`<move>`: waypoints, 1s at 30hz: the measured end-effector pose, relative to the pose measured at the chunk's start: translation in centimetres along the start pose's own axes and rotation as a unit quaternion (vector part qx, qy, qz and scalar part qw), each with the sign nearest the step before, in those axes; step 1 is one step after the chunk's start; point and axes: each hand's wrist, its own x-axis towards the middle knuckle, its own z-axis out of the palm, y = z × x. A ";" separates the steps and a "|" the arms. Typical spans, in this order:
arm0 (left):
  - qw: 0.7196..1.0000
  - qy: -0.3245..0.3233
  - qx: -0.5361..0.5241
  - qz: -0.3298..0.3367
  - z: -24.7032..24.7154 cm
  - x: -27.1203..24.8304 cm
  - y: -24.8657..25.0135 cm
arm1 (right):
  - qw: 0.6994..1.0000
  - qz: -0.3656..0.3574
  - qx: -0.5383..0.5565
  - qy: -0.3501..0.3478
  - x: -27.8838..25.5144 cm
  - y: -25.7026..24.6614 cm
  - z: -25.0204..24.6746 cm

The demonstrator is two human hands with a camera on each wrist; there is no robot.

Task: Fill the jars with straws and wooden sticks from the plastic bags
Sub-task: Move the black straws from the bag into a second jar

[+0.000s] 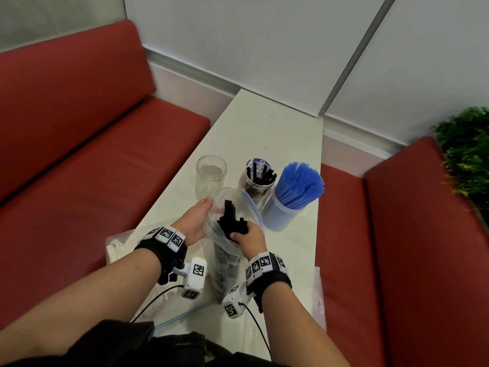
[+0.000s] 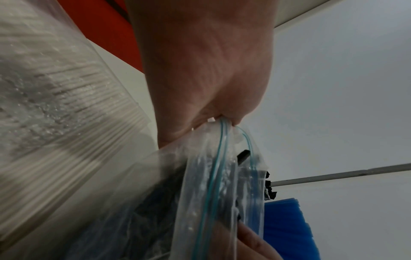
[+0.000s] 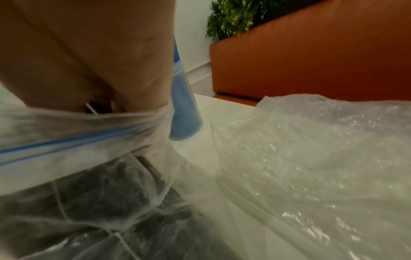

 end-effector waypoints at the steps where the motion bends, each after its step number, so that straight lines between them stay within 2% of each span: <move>1: 1.000 0.000 -0.003 0.003 0.1 -0.1 0.1 | 1.000 -0.009 0.001 -0.009 -0.1 -0.2 -0.2; 4: 1.000 -0.004 -0.009 0.015 0.8 -0.4 0.6 | 0.999 -0.043 0.010 -0.027 -0.2 -1.8 -1.2; 8: 0.999 -0.014 -0.007 0.033 1.9 -0.8 1.7 | 0.995 -0.096 0.023 0.000 0.4 -3.4 -2.2; 15: 0.999 -0.011 0.023 0.039 2.5 -1.3 2.0 | 0.996 -0.083 -0.032 -0.024 -0.7 -1.3 0.1; 25: 0.999 -0.012 0.028 0.038 2.5 -1.4 1.9 | 0.994 -0.100 0.022 -0.038 -0.8 -2.0 -0.9; 30: 0.998 -0.014 0.042 0.041 2.5 -1.1 1.8 | 0.993 -0.110 -0.006 -0.034 -1.3 -2.0 0.2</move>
